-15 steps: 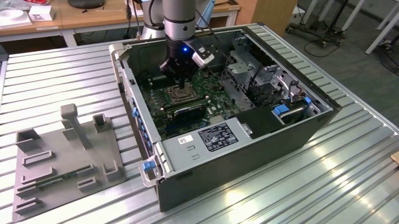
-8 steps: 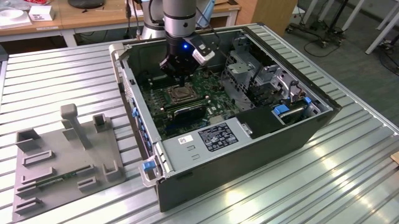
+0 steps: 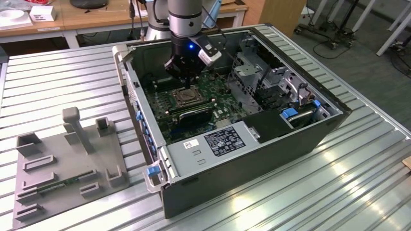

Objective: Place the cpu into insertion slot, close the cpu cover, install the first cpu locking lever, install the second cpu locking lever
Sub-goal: 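Install the second cpu locking lever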

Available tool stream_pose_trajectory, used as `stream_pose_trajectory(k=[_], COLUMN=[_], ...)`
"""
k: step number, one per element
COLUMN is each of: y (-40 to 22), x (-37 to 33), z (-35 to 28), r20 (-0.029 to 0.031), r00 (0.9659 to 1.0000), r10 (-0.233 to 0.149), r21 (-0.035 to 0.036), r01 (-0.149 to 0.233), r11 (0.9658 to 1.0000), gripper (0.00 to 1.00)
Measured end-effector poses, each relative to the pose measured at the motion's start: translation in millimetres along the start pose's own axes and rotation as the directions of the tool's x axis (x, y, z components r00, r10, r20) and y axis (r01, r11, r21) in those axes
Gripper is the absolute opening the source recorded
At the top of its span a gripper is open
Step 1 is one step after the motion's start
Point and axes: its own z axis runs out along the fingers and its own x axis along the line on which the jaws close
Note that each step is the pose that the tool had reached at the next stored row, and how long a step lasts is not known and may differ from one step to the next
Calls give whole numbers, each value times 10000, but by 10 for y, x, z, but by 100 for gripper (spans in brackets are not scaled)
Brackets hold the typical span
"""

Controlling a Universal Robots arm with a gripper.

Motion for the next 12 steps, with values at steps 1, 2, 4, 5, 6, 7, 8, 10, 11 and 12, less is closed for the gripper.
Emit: stream_pose_trajectory(k=[1,2,4,5,6,7,8,10,11,12], y=[-1,-2,-8,-14,-20,-26,-32,-49,-56,-63], x=[0,0,-2,-2,-2,-3,-3,-4,-4,-5], z=[-5,-9,-12,-13,-12,-12,-12,-12,-12,-12], r20=[-3,-3,0,-1,0,0,-1,-1,-1,-1], r00=[10000,10000,10000,10000,10000,10000,10000,10000,10000,10000], r10=[0,-1,-2,-1,0,-1,-1,0,0,0], r21=[5,5,1,1,1,0,1,2,2,2], r01=[0,1,2,1,0,1,1,0,0,0], r11=[10000,10000,10000,10000,10000,10000,10000,10000,10000,10000], gripper=[11,11,11,11,11,11,11,11,11,11])
